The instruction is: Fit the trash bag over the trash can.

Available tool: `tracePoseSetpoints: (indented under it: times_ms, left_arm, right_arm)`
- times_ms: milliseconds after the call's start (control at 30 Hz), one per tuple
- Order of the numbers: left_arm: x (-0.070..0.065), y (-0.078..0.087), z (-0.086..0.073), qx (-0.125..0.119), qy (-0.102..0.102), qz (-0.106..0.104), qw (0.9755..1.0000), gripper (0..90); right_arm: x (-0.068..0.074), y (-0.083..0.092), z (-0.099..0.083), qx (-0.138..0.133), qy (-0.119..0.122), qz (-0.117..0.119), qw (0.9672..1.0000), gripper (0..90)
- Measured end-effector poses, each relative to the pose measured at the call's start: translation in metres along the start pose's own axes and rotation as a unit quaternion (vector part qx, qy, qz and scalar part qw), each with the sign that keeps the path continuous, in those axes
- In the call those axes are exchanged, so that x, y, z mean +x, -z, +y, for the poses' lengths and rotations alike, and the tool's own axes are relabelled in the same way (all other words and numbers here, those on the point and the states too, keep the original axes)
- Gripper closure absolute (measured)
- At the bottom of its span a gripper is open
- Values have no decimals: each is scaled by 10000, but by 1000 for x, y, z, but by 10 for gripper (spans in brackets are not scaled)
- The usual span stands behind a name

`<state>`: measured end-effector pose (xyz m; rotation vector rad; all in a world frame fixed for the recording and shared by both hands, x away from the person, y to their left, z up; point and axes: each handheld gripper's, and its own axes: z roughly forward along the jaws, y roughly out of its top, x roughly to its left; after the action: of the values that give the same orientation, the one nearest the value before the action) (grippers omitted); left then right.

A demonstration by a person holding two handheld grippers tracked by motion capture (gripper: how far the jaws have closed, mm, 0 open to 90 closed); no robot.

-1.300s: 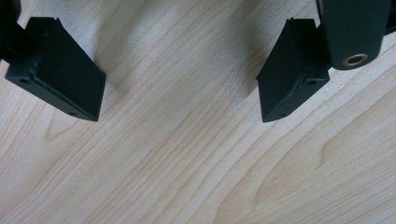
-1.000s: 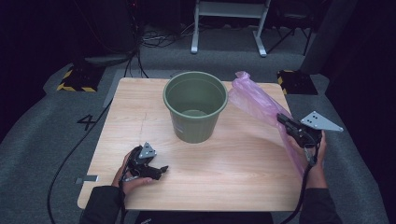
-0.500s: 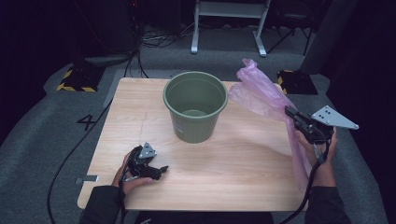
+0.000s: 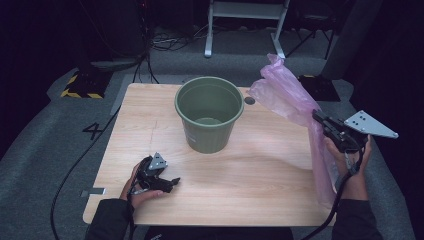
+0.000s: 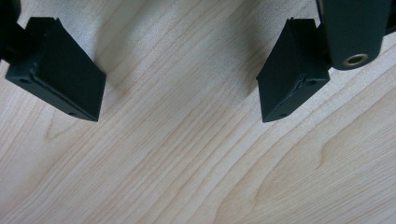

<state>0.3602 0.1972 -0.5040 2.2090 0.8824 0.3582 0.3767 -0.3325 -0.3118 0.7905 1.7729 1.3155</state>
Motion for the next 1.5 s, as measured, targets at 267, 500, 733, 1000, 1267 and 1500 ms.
tracePoseSetpoints:
  times_ms: [267,500,733,1000,1267,1500]
  left_arm:
    - [0,0,0,-6,2,2,10000,146]
    - [1,0,1,11,-46,-10,10000,144]
    - [3,-2,3,11,-18,-27,10000,158]
    - [0,10,16,-235,-217,116,9994,165]
    - [-4,38,35,-876,-309,264,9953,177]
    - [-12,58,58,-1252,-536,348,9901,181]
  right_arm:
    - [14,-7,7,-114,93,332,9993,900]
    - [28,-18,18,-12,368,514,9980,900]
    - [42,-39,23,281,645,732,9948,900]
    - [55,-64,28,506,869,923,9906,900]
    - [71,-84,37,789,1249,1049,9834,900]
    - [82,-97,43,1028,1545,1106,9764,900]
